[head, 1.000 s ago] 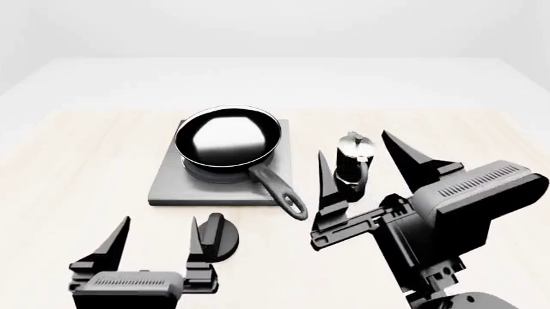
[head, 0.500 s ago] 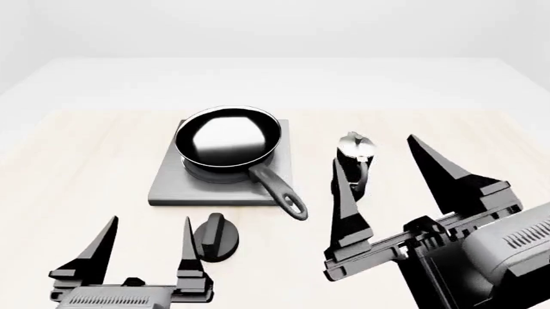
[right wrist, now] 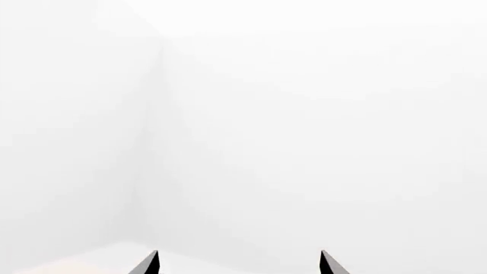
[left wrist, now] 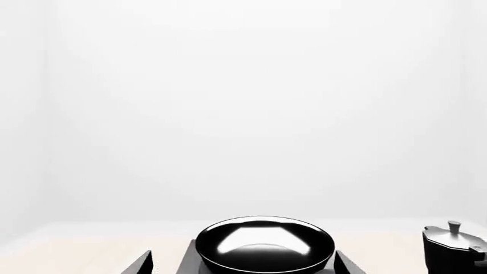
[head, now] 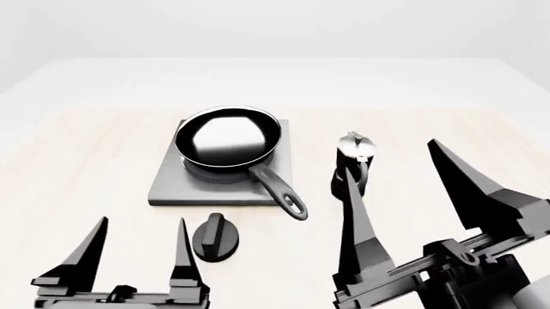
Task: Put the frying pan on the stove.
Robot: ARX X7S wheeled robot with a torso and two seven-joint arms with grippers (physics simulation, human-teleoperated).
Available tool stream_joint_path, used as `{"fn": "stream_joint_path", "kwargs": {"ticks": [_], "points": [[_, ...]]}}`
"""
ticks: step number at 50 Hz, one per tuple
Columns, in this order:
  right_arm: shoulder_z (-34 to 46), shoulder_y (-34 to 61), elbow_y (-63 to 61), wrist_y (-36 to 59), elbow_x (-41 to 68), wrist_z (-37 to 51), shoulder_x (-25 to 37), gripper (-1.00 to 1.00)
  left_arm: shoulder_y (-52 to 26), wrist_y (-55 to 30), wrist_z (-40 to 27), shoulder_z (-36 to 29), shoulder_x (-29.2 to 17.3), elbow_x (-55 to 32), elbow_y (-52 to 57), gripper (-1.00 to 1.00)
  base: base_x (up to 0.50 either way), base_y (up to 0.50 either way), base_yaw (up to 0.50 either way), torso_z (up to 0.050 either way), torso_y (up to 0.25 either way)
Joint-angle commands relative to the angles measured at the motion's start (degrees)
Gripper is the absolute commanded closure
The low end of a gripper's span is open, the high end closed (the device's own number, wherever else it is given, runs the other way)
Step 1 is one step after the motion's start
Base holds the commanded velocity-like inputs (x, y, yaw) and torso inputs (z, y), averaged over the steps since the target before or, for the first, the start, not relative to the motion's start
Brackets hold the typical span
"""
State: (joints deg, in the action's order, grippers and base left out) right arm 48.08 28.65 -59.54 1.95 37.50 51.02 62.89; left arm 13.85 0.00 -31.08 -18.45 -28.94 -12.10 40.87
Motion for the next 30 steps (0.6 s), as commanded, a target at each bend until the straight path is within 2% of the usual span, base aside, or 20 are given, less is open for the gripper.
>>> {"fn": "stream_joint_path", "kwargs": {"ticks": [1,13,18,22,30], "points": [[21.0,15.0,-0.4,-8.6,-3.3,8.5,6.8,-1.0,1.5,0.4,-0.6,0.2,-0.8,0.7,2.3,-1.0,0.0,0.0,0.0,0.0,0.0],[61.3,48.6,-0.4,-16.9,-8.9,20.4,8.1,-1.0,4.2,1.7,-1.5,0.7,-1.9,2.0,5.7,-1.0,0.0,0.0,0.0,0.0,0.0],[81.8,65.8,-0.4,-20.7,-12.0,28.1,4.8,-1.0,5.0,2.2,-1.7,0.8,-2.2,2.5,6.4,-1.0,0.0,0.0,0.0,0.0,0.0],[99.2,79.7,-0.4,-24.9,-15.7,37.8,-1.5,-1.0,5.6,2.4,-1.9,0.8,-2.4,3.1,7.1,-1.0,0.0,0.0,0.0,0.0,0.0],[107.2,86.9,-0.5,-28.3,-18.5,38.9,-0.9,-1.0,7.3,3.4,-2.5,0.9,-2.9,4.4,8.7,-1.0,0.0,0.0,0.0,0.0,0.0]]}}
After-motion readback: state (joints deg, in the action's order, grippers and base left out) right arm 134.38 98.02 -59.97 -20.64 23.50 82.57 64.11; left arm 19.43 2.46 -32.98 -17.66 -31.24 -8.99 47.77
